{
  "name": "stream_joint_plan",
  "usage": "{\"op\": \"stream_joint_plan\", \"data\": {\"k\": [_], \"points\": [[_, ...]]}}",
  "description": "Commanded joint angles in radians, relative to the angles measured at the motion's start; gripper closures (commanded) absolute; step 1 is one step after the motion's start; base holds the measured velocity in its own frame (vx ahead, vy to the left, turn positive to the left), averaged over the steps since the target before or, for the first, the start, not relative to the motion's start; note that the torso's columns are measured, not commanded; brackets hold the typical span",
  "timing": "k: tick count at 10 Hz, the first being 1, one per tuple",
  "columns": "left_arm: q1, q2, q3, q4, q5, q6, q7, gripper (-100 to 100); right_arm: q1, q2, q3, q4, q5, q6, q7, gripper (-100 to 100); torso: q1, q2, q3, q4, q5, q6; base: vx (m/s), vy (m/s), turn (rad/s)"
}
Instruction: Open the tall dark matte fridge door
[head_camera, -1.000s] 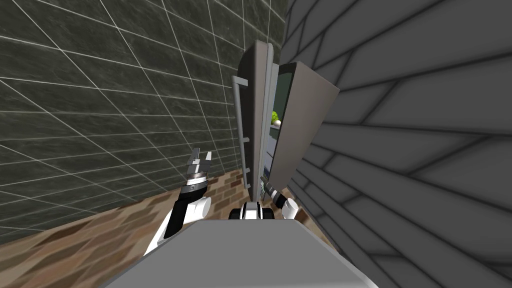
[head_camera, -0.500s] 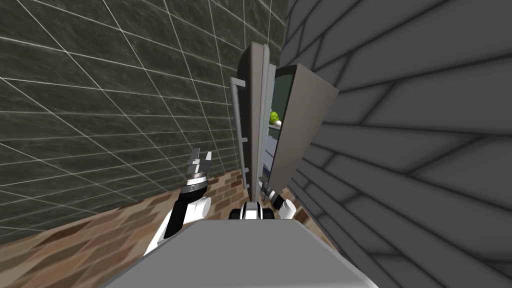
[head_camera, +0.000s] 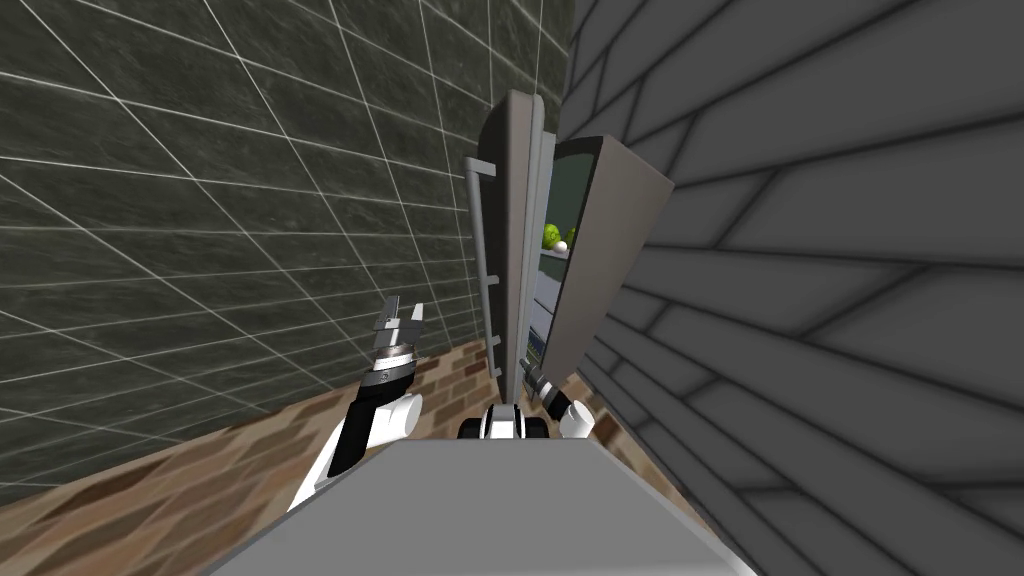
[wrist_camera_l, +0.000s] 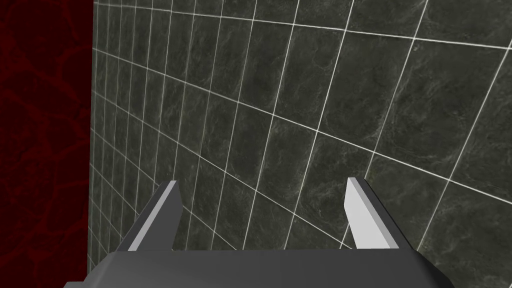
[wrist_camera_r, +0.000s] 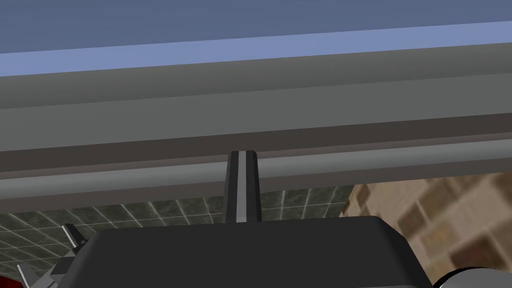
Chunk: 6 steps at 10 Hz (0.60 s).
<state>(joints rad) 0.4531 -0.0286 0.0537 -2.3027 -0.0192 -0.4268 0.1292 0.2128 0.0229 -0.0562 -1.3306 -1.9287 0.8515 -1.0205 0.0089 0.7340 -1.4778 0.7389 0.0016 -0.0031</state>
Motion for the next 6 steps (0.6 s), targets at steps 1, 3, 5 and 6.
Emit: {"op": "stream_joint_plan", "data": {"k": [1,3,5,6], "points": [[0.0,0.0,0.0,0.0,0.0,0.0,0.0,0,-0.004,0.007,-0.009,-0.005,-0.013,-0.021,0.007,100,-0.001,-0.002,-0.001,0.001,0.0,-0.001,-0.069,0.281,-0.054],[0.0,0.0,0.0,0.0,0.0,0.0,0.0,0,-0.005,0.012,-0.024,-0.008,-0.03,-0.047,0.016,100,-0.005,0.0,0.0,0.001,-0.001,0.001,-0.065,0.321,-0.097],[0.0,0.0,0.0,0.0,0.0,0.0,0.0,0,-0.005,0.014,-0.031,-0.009,-0.038,-0.06,0.021,100,-0.006,-0.004,-0.002,0.001,-0.001,0.0,-0.027,0.319,-0.106],[0.0,0.0,0.0,0.0,0.0,0.0,0.0,0,-0.006,0.017,-0.038,-0.01,-0.047,-0.073,0.026,100,-0.01,-0.005,-0.003,0.002,-0.002,-0.001,-0.058,0.271,-0.059]]}}
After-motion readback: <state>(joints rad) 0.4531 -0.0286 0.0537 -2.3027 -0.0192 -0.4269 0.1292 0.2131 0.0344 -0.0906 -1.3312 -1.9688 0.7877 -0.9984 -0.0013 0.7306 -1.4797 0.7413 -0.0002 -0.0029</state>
